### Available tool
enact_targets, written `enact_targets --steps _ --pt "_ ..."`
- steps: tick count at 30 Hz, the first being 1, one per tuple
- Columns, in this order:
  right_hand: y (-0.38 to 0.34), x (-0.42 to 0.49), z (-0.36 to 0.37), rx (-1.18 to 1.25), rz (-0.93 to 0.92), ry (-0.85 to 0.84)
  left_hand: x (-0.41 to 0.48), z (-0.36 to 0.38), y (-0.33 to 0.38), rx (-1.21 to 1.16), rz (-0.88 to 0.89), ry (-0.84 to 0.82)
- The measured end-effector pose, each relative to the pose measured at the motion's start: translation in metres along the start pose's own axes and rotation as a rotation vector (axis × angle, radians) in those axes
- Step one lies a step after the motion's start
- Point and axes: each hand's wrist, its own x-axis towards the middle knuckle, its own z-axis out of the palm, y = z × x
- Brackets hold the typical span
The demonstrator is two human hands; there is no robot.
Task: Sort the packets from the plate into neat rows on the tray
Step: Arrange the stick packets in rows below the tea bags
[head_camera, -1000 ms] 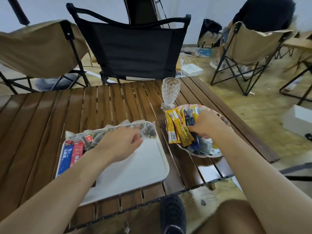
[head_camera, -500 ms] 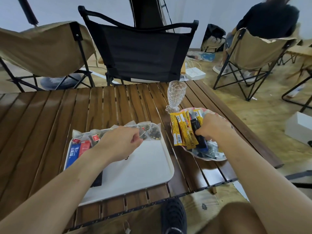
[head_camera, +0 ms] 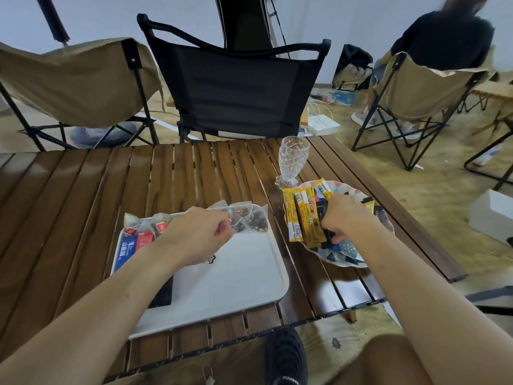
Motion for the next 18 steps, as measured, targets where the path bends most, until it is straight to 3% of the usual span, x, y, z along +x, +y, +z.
enact_targets --steps 13,18 --pt "0.030 0.014 0.006 0.381 0.093 -0.094 -0.003 -0.007 -0.003 -0.041 -0.022 -0.030" --pt "0.040 0.013 0.001 0.406 0.121 -0.110 -0.003 -0.008 -0.005 -0.054 -0.033 -0.037"
